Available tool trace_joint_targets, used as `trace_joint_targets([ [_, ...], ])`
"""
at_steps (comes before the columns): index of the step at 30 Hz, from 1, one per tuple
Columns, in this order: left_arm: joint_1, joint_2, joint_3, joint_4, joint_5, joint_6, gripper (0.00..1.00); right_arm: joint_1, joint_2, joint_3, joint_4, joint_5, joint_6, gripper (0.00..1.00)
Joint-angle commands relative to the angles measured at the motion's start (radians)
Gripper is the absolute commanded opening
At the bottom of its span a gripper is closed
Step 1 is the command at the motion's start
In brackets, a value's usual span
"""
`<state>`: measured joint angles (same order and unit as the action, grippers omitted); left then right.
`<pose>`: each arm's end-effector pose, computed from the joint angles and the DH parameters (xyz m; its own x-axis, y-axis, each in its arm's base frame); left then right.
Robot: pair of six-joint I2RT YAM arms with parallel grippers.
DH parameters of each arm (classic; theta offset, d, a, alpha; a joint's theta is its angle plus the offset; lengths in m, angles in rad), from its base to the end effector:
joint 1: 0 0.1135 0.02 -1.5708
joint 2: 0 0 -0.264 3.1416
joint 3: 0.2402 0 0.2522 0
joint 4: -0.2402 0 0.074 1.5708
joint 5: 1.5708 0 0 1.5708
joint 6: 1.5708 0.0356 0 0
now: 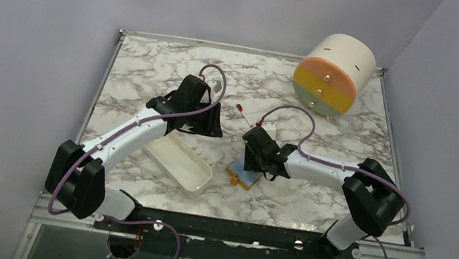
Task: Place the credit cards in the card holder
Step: Open the card holder at the center of the board, then adjust the card holder at the center of the board.
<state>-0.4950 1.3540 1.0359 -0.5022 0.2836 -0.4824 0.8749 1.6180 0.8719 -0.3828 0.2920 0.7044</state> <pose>0.2491 -0.1458 0.2726 -0.8596 -0.0421 -0.5092 0.2542 0.8293 -0.4977 0.1997 0.2231 0.1573 -0.8664 -0.0699 -0.4944 -0.1246 0.9891 0.0787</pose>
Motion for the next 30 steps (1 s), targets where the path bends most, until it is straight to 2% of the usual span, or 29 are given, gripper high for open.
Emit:
trace_joint_targets([
  [1,-0.060,0.028,0.023,0.026,-0.008,-0.030,0.39,-0.011,0.085,-0.020,-0.006,0.065,0.028,0.51],
  [5,-0.097,0.035,0.003,0.058,0.001,-0.076,0.35,-0.011,-0.023,-0.092,0.063,-0.064,-0.022,0.51],
  [10,-0.166,0.025,-0.030,0.106,-0.028,-0.134,0.31,-0.011,-0.155,-0.179,0.094,-0.124,-0.059,0.52],
  [15,-0.262,0.054,-0.069,0.182,-0.038,-0.210,0.30,-0.011,-0.106,-0.166,0.047,-0.059,-0.014,0.51],
  [21,-0.369,0.101,-0.073,0.186,-0.088,-0.255,0.36,-0.014,-0.104,-0.170,0.031,-0.002,0.053,0.50],
  [26,-0.416,0.103,-0.113,0.212,-0.122,-0.297,0.39,-0.021,-0.105,-0.169,0.040,0.010,0.066,0.49],
  [30,-0.443,0.113,-0.153,0.247,-0.135,-0.325,0.36,-0.030,-0.094,-0.168,0.051,0.011,0.072,0.48],
])
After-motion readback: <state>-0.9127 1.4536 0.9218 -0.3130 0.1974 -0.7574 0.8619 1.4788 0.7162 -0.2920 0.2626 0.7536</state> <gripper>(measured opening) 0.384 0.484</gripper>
